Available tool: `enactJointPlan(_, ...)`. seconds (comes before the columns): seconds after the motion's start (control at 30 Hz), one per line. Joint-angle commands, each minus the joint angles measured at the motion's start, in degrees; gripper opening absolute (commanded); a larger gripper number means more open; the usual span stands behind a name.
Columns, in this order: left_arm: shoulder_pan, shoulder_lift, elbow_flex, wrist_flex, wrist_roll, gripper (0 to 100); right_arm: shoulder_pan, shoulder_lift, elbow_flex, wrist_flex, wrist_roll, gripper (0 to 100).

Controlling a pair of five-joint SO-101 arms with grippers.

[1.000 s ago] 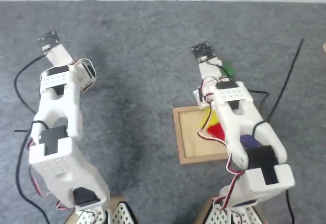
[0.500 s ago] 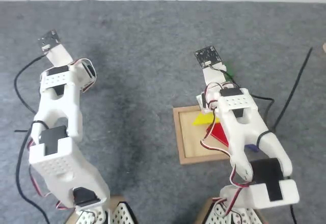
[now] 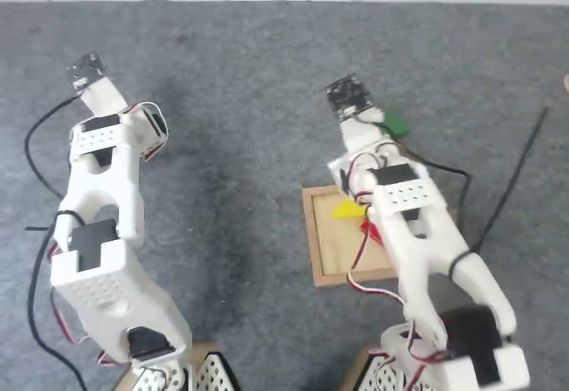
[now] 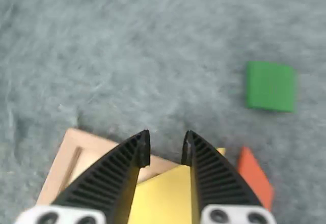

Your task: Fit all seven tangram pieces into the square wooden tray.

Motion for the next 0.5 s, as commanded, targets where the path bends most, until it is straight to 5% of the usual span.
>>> enactJointPlan(0.0,0.4,-0.5,-1.0,-1.1,-1.6,18,-0.9,4.9,-4.0,-0.9,1.8,11.8)
enactJointPlan(0.47,0.4,-0.5,-1.0,-1.1,-1.6,18,6.2,2.4,-2.3,1.6,1.9,11.7)
